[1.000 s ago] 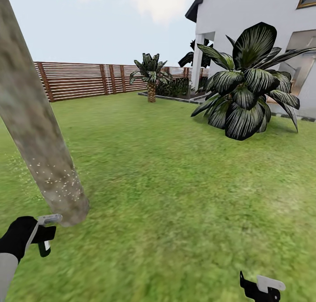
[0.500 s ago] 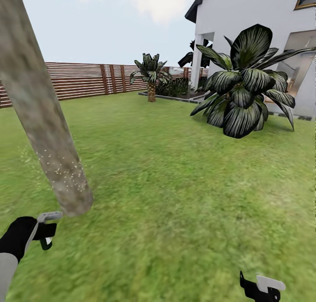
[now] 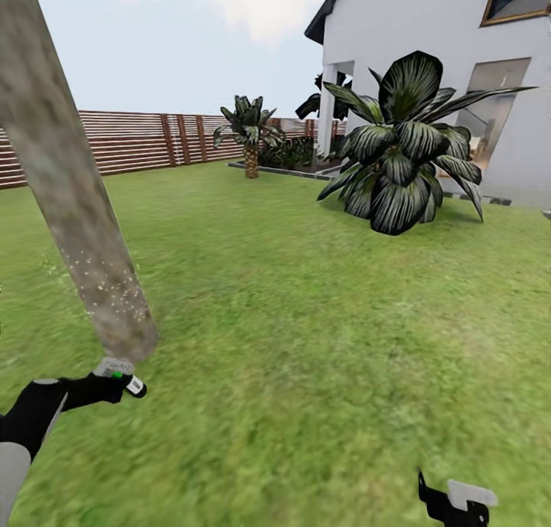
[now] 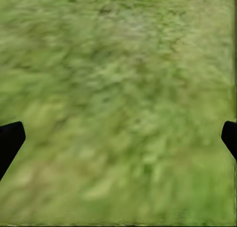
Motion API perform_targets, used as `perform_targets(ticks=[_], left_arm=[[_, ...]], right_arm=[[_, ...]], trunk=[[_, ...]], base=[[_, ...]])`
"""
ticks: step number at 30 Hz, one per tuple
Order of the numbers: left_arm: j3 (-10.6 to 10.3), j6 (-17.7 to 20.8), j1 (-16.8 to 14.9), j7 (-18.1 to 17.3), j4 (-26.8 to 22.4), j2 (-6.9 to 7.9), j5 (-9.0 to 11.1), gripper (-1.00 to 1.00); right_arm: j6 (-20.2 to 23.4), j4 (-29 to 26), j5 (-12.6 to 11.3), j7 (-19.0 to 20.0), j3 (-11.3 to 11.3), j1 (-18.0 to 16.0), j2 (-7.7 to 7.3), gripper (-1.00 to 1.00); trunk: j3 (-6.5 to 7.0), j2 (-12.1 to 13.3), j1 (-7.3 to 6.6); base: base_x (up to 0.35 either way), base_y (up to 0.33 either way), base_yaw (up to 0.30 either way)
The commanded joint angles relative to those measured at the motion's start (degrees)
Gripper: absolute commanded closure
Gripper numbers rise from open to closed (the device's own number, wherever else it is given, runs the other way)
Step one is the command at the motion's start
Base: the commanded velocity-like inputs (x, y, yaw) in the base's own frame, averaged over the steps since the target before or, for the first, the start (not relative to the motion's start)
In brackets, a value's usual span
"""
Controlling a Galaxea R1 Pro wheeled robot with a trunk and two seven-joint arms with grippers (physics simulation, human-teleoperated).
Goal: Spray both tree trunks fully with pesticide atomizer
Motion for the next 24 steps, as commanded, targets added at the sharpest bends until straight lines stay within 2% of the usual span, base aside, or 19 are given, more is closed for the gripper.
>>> perform_targets(ticks=[1,3,4,5,6,7,9,10,13,14,15,17,19,24], left_arm=[[0.3,-2.3,-0.1,-4.4,-0.1,-0.09,-2.7,1.0],[0.2,-7.1,-0.1,-12.7,-0.1,-0.14,-7.5,1.0],[0.3,-8.6,-0.1,-16.1,-0.1,-0.15,-9.4,1.0],[0.2,-9.3,-0.1,-18.0,-0.1,-0.15,-10.4,1.0],[0.2,-10.5,-0.1,-20.9,-0.1,-0.17,-12.0,1.0],[0.1,-11.4,-0.1,-22.3,-0.1,-0.19,-13.2,1.0],[-1.0,-12.2,-0.2,-24.5,-0.1,-0.21,-15.4,1.0],[-2.5,-12.6,-0.3,-26.1,-0.1,-0.23,-16.8,1.0],[-6.3,-12.9,-0.4,-28.5,-0.2,-0.45,-18.6,1.0],[-7.2,-12.9,-0.4,-28.7,-0.2,-0.58,-18.8,1.0],[-9.1,-12.9,-0.5,-28.9,-0.2,-0.9,-18.9,1.0],[-8.8,-13.6,0.1,-29.5,-0.3,-1.39,-18.6,1.0],[-8.7,-14.2,0.8,-30.2,-0.3,-1.3,-18.5,1.0],[-8.9,-15.8,2.5,-30.2,0.0,-2.9,-19.4,1.0]], right_arm=[[-0.2,0.0,0.8,-0.4,0.1,-0.1,-0.01,-1.0],[-0.2,-1.3,3.0,-0.3,3.5,-0.1,0.1,-1.0],[-0.1,-2.6,4.9,-0.1,6.4,-0.4,0.48,-1.0],[0.0,-3.6,6.2,0.4,8.6,-0.8,0.97,-1.0],[0.1,-6.0,8.4,3.2,13.3,-2.3,2.47,-1.0],[0.4,-7.6,9.6,6.6,16.6,-3.4,3.97,-1.0],[1.8,-9.4,10.6,13.2,20.4,-4.9,5.53,-1.0],[3.9,-10.7,11.0,18.3,22.4,-6.1,6.22,-1.0],[9.6,-13.5,11.2,30.4,24.4,-8.7,7.13,-1.0],[10.2,-13.9,11.3,32.9,24.6,-9.1,7.28,-1.0],[10.8,-14.1,11.3,36.2,24.8,-9.6,7.45,-1.0],[10.4,-14.2,11.2,36.7,24.1,-9.9,8.11,-1.0],[10.4,-14.1,11.2,36.6,23.8,-9.9,8.75,-1.0],[10.4,-14.1,11.3,36.7,24.0,-9.9,10.38,-1.0]], trunk=[[-0.05,0.0,-0.04],[-0.05,0.0,-0.04],[-0.05,0.0,-0.04],[-0.05,0.0,-0.04],[-0.05,0.0,-0.04],[-0.05,0.0,-0.04],[-0.05,0.0,-0.04],[-0.05,0.0,-0.04],[-0.05,0.0,-0.04],[-0.04,0.0,-0.04],[-0.04,0.0,-0.04],[-0.04,0.0,-0.04],[-0.04,0.0,-0.04],[-0.04,0.0,-0.04]], base=[[-0.336,0.0,-0.012],[-0.259,0.0,-0.005],[-0.1,0.0,-0.002],[-0.064,0.0,-0.001],[-0.026,0.0,0.0],[-0.013,0.0,0.0],[-0.007,0.0,0.0],[-0.003,0.0,0.0],[-0.001,0.0,0.0],[0.0,0.0,0.0],[0.0,0.0,0.0],[0.0,0.0,0.0],[0.0,0.0,0.0],[0.0,0.0,0.0]])
